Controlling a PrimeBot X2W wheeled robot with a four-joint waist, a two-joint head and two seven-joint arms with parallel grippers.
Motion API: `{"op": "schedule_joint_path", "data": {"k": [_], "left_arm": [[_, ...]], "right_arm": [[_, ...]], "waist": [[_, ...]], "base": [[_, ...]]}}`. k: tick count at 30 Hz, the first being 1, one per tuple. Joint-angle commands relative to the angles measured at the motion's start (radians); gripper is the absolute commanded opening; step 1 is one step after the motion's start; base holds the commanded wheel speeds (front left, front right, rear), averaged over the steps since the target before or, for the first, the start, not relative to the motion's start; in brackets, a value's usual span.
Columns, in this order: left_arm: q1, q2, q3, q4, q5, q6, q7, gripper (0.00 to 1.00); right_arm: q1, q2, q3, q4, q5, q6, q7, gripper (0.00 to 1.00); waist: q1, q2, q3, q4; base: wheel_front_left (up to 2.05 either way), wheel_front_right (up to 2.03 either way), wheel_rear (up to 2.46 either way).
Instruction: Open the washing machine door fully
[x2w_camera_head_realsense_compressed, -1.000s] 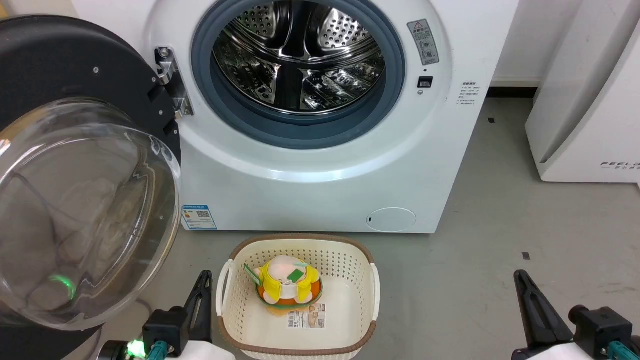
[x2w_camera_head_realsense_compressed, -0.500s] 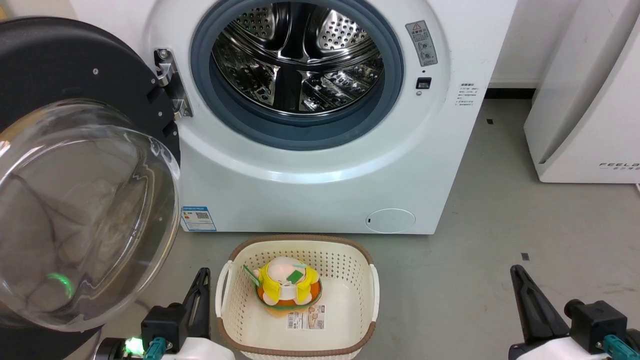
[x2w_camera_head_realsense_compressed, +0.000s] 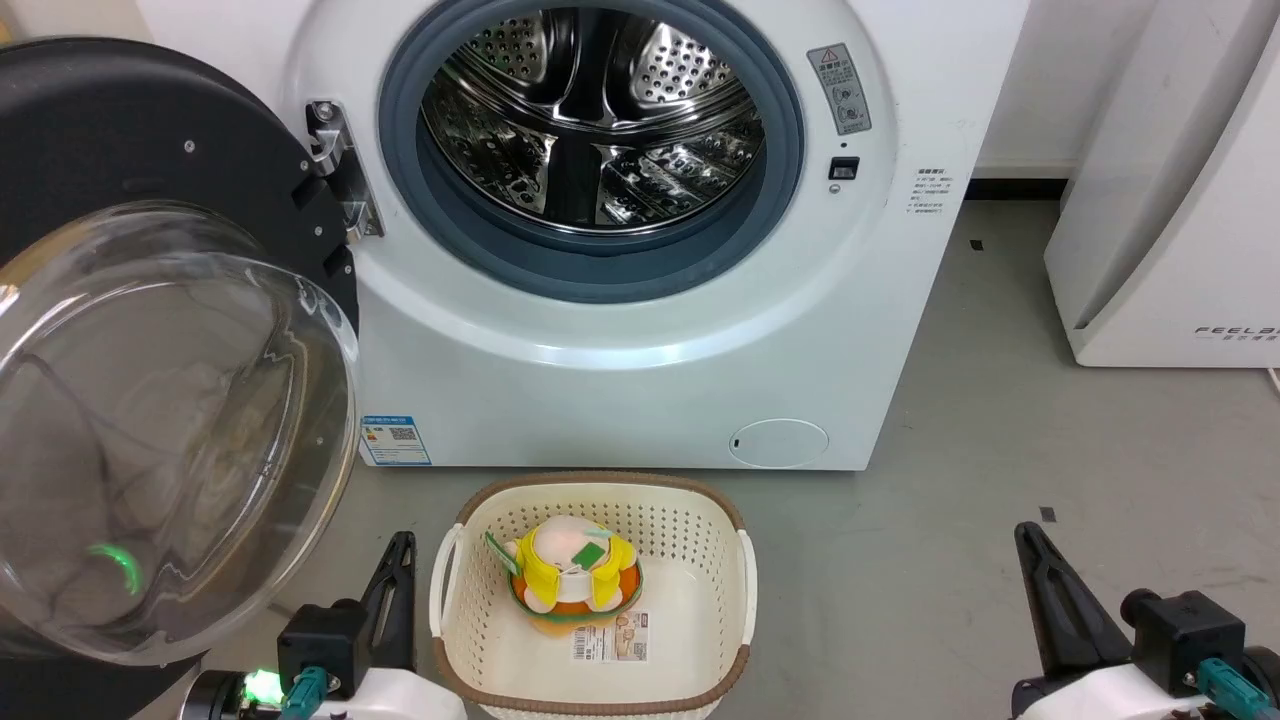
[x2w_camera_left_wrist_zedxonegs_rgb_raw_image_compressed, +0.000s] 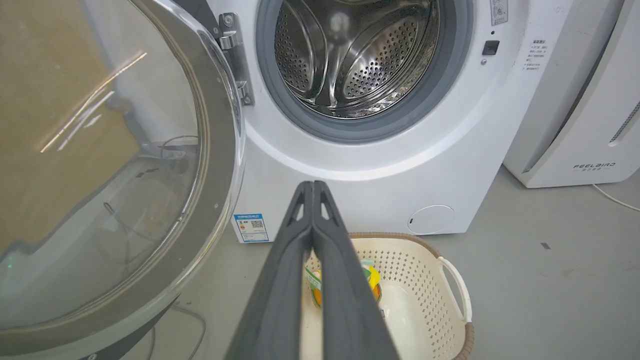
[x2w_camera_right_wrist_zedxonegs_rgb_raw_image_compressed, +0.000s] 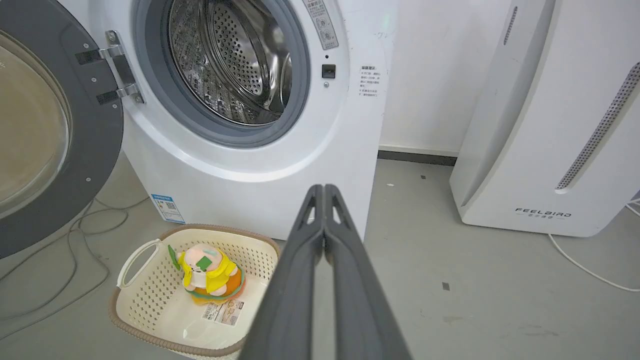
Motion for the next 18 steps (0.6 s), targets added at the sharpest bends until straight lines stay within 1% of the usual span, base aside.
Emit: {"op": "schedule_joint_path", "data": {"k": [1,18], "left_arm": [[-0.016,-0.006,0.005,-0.009,0.009,-0.007,0.005,0.0],[-0.021,-0.018,0.026,-0.031,0.026,-0.02,0.038,0.0]], "right_arm": [[-0.019,0.002,0.003,0.005,-0.012,0.0,0.005,0.0],[-0.04,0.002,0.009,0.019,-0.024,0.0,0.013,0.0]], "waist": [[0.0,0.0,0.0,0.0],[-0.0001,0.0,-0.005,-0.004]], "base": [[0.0,0.0,0.0],[0.0,0.0,0.0]]}}
